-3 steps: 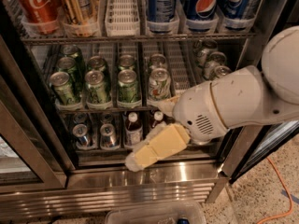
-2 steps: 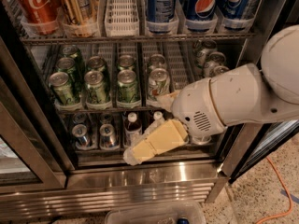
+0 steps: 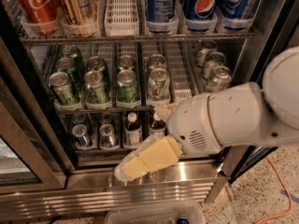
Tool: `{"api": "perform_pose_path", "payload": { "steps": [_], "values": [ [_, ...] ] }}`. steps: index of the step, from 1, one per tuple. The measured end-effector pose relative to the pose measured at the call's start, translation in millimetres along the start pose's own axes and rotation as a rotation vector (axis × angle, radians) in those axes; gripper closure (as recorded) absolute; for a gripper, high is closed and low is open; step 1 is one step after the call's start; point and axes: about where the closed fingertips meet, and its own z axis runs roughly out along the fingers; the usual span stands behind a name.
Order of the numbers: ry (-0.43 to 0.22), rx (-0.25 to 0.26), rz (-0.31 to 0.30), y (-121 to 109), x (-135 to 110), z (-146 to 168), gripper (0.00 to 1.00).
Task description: Pick green can from middle shelf of fridge
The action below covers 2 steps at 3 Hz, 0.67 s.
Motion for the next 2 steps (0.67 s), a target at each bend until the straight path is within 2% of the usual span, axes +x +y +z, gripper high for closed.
{"api": "perform_pose_path", "payload": {
  "steps": [1, 2],
  "values": [
    [-0.029, -0.016, 0.074, 11.6, 21.4, 47.7, 0.00],
    [-0.075, -0.010, 0.128, 12.4, 24.5, 98.3, 0.00]
  ]
}}
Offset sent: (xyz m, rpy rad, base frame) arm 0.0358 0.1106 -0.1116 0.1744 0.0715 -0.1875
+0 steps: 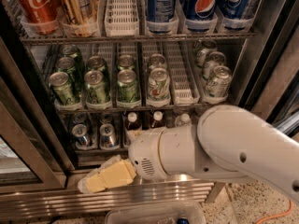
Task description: Pick green can from middle shelf of fridge
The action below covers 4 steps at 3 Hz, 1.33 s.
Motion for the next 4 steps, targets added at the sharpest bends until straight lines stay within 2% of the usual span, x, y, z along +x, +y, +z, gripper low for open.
{"api": "perform_pose_path", "payload": {
  "steps": [1, 2, 3, 4],
  "values": [
    [-0.045, 0.059, 0.000, -15.5, -16.6, 34.1, 0.00],
    [-0.082, 0.172, -0.001, -22.1, -36.9, 50.5, 0.00],
    [-0.122, 0.240, 0.000, -36.8, -49.2, 46.9, 0.00],
    [-0.121, 0.243, 0.000, -35.6, -48.8, 46.3, 0.00]
  ]
}}
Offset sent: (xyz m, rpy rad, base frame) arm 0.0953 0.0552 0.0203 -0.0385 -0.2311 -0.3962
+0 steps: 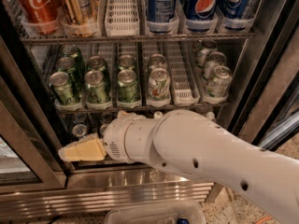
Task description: Pick green can from middle shelf of fridge
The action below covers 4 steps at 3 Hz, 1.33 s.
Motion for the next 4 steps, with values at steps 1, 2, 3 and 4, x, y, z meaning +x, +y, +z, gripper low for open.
{"api": "perform_pose_path", "payload": {
  "steps": [1, 2, 3, 4],
  "values": [
    [-0.036, 0.055, 0.057, -1.3, -2.1, 5.0, 0.00],
    [-0.088, 0.087, 0.156, 22.2, -8.6, 31.4, 0.00],
    [-0.148, 0.077, 0.189, 48.6, -23.4, 64.0, 0.00],
    [-0.201, 0.124, 0.120, 53.4, -36.3, 86.2, 0.00]
  ]
}}
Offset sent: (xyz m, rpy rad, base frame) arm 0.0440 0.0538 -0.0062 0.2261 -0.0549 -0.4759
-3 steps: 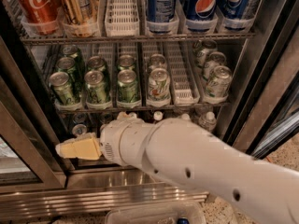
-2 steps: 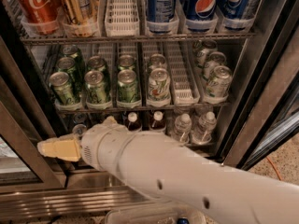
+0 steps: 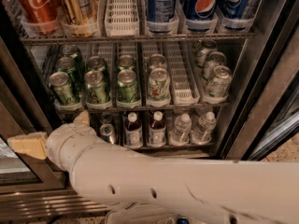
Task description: Pick green can from middle shelf of fridge
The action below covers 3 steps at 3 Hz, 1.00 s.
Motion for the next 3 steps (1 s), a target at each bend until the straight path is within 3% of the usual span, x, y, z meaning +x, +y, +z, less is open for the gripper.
{"api": "perform_pose_path", "payload": {
  "steps": [1, 3],
  "values": [
    [-0.051, 0.071, -0.062, -7.0, -6.1, 21.7, 0.00],
    [-0.117, 0.277, -0.063, -53.8, -6.2, 55.8, 0.00]
  ]
}}
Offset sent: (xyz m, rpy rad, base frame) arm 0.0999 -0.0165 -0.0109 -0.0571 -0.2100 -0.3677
